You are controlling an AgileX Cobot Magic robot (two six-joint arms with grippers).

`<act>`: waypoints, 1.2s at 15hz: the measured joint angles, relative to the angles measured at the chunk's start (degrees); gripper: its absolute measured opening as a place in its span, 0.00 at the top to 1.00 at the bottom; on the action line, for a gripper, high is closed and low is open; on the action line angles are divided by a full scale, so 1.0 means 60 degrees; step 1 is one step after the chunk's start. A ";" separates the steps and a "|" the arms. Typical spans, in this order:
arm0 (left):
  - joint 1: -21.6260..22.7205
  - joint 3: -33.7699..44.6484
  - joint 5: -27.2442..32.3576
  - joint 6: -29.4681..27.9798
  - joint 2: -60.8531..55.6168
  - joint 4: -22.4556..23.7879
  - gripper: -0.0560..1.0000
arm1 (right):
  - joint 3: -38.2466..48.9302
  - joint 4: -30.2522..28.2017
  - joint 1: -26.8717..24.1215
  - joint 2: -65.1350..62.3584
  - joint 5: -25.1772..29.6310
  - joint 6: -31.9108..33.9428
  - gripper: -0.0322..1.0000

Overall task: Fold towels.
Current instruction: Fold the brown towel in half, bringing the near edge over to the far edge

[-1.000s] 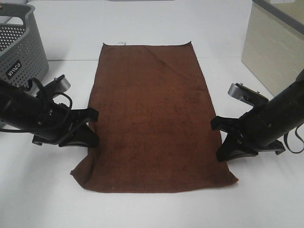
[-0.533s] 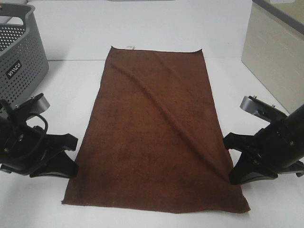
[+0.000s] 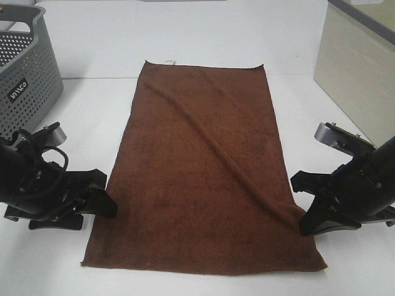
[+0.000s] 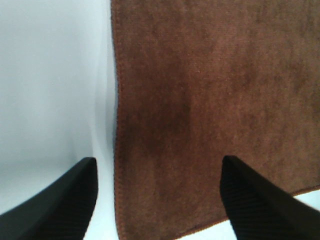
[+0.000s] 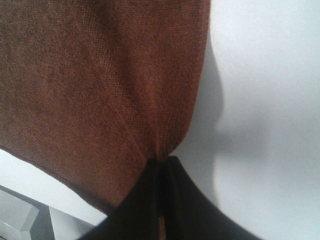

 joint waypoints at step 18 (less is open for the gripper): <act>-0.0191 -0.0573 0.1557 -0.1996 -0.0153 0.2196 0.94 | -0.0019 0.0124 0.0000 0.0000 0.0449 -0.0029 0.97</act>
